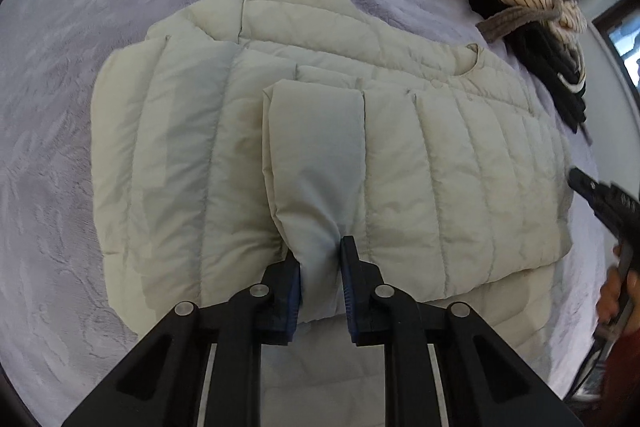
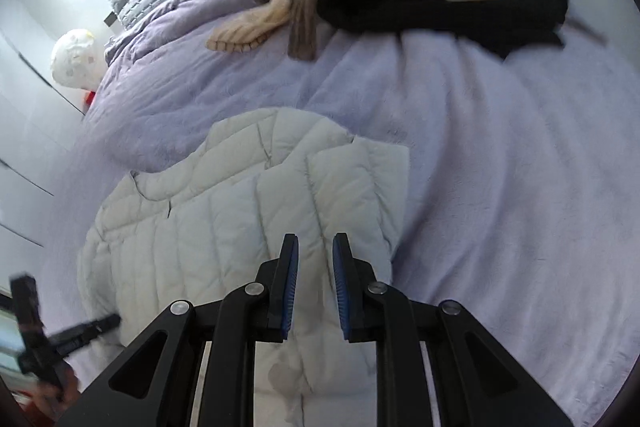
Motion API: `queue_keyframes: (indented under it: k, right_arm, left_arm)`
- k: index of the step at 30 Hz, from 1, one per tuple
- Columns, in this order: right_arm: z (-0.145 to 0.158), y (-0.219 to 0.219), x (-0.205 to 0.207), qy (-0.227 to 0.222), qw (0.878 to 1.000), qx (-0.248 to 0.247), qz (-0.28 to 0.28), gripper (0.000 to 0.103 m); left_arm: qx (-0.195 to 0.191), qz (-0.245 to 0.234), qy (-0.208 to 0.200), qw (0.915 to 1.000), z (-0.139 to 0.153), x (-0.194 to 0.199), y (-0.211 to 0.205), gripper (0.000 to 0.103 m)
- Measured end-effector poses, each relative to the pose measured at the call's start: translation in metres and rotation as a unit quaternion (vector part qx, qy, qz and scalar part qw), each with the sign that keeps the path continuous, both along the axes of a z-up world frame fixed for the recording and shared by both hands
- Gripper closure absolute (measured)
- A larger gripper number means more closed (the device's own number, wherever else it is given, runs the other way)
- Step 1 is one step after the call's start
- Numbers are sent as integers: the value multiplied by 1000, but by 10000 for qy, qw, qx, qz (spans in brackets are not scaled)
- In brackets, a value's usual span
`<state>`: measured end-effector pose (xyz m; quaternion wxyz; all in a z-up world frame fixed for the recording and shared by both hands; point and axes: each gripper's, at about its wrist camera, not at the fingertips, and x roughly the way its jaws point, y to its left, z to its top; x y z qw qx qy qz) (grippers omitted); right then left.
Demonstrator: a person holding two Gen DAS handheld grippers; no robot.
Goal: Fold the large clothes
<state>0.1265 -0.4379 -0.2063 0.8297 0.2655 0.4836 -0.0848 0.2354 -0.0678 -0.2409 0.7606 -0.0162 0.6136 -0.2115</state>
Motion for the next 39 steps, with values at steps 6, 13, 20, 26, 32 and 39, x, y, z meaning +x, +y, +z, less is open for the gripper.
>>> queue_keyframes:
  k: [6, 13, 20, 26, 32, 39]
  right_arm:
    - [-31, 2, 4, 272, 9995, 152, -72, 84]
    - [-13, 4, -5, 168, 9997, 148, -102, 84]
    - [-29, 15, -6, 387, 9991, -72, 152, 84]
    - [-45, 9, -11, 372, 9988, 287, -145, 85]
    - [-10, 16, -27, 173, 9994, 272, -124, 83]
    - [2, 32, -56, 176, 9983, 532, -168, 83]
  left_arm:
    - [349, 181, -570, 9976, 42, -3, 22, 82]
    - [313, 100, -827, 9960, 54, 6, 9, 82]
    - [895, -188, -756, 9929, -1, 8, -26, 82]
    - [886, -25, -636, 9940, -1, 11, -17, 82]
    - [749, -65, -843, 9936, 29, -8, -9, 82]
    - [790, -47, -1173, 9899, 49, -41, 0, 9]
